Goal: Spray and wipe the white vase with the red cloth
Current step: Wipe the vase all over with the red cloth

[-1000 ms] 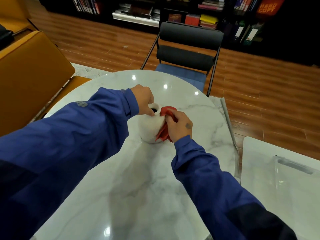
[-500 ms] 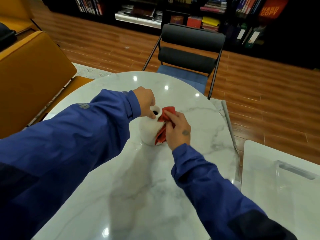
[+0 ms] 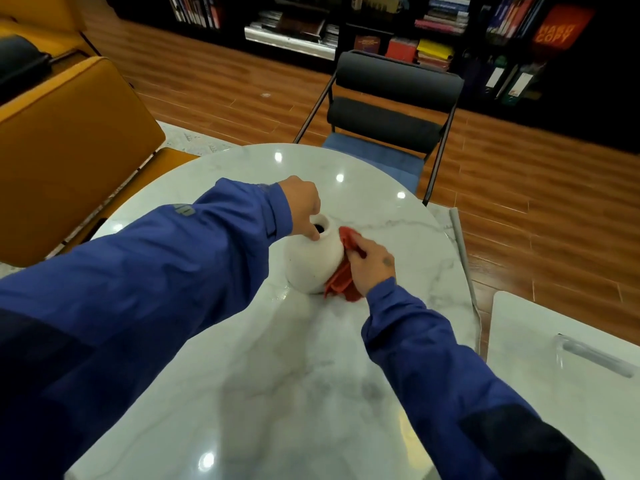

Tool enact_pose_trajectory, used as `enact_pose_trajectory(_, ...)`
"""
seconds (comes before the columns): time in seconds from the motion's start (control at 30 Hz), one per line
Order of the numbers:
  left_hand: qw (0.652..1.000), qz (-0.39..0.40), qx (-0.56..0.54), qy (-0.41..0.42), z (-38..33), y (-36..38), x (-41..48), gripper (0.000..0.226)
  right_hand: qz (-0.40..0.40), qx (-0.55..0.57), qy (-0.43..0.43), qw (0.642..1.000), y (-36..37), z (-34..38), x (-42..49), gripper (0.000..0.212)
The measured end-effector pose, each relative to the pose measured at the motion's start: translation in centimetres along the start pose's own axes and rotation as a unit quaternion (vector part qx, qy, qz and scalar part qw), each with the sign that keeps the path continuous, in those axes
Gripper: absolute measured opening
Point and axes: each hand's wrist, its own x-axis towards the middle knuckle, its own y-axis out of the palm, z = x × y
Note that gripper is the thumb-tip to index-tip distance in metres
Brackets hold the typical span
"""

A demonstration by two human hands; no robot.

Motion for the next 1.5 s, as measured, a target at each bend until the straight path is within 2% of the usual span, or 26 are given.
enact_pose_trajectory(0.07,1.0,-0.002,-0.008,-0.003,0.0,0.1,0.0,0.05,0.048,0.033,0.064,0.996,0.8,-1.6,-1.8,0.031)
enact_pose_trajectory(0.13,1.0,-0.006,-0.014,-0.004,0.1,0.1,0.0,0.052,0.064,0.039,0.095,0.993,1.2,-2.2,-2.9,0.027)
enact_pose_trajectory(0.23,1.0,-0.002,-0.014,-0.006,0.2,0.2,0.0,0.054,0.045,-0.003,0.057,0.997,0.9,-1.2,-1.4,0.034)
enact_pose_trajectory(0.37,1.0,-0.002,0.001,-0.004,0.2,0.1,0.0,0.051,-0.005,0.019,-0.031,0.999,-0.4,1.6,0.1,0.042)
enact_pose_trajectory(0.5,1.0,-0.009,-0.007,-0.004,0.2,0.2,0.0,0.053,-0.061,0.086,-0.13,0.986,0.1,1.2,-3.2,0.048)
enact_pose_trajectory(0.63,1.0,-0.006,-0.012,-0.006,0.3,0.2,0.0,0.044,-0.114,0.028,-0.16,0.98,2.1,-0.9,-7.2,0.051)
enact_pose_trajectory(0.73,1.0,-0.003,-0.004,-0.007,0.3,0.1,0.0,0.047,-0.103,0.042,-0.138,0.984,1.7,0.3,-5.2,0.049)
enact_pose_trajectory(0.83,1.0,-0.005,0.014,-0.009,0.1,0.2,0.0,0.032,-0.057,-0.001,-0.096,0.994,0.6,2.4,-1.7,0.045)
enact_pose_trajectory(0.9,1.0,-0.011,0.018,-0.015,0.0,0.5,-0.1,0.034,-0.047,-0.019,-0.1,0.994,0.2,2.9,-1.2,0.044)
enact_pose_trajectory(1.0,0.999,-0.026,-0.01,-0.024,0.0,1.1,-0.2,0.051,-0.072,0.007,-0.12,0.99,1.0,1.8,-4.3,0.047)
enact_pose_trajectory(1.1,0.999,-0.033,-0.023,-0.029,0.4,1.2,-0.3,0.052,-0.092,0.006,-0.161,0.983,2.2,1.0,-7.3,0.048)
enact_pose_trajectory(1.17,0.998,-0.037,-0.024,-0.038,0.5,1.1,-0.2,0.052,-0.096,0.002,-0.151,0.984,2.1,1.5,-5.8,0.047)
enact_pose_trajectory(1.33,0.994,-0.063,0.0,-0.085,0.3,1.1,-0.1,0.05,-0.022,-0.014,-0.106,0.994,0.1,2.7,-0.5,0.043)
enact_pose_trajectory(1.5,0.998,-0.052,-0.008,-0.026,1.3,0.5,-0.1,0.061,-0.042,-0.012,-0.084,0.995,-1.0,2.0,0.3,0.04)
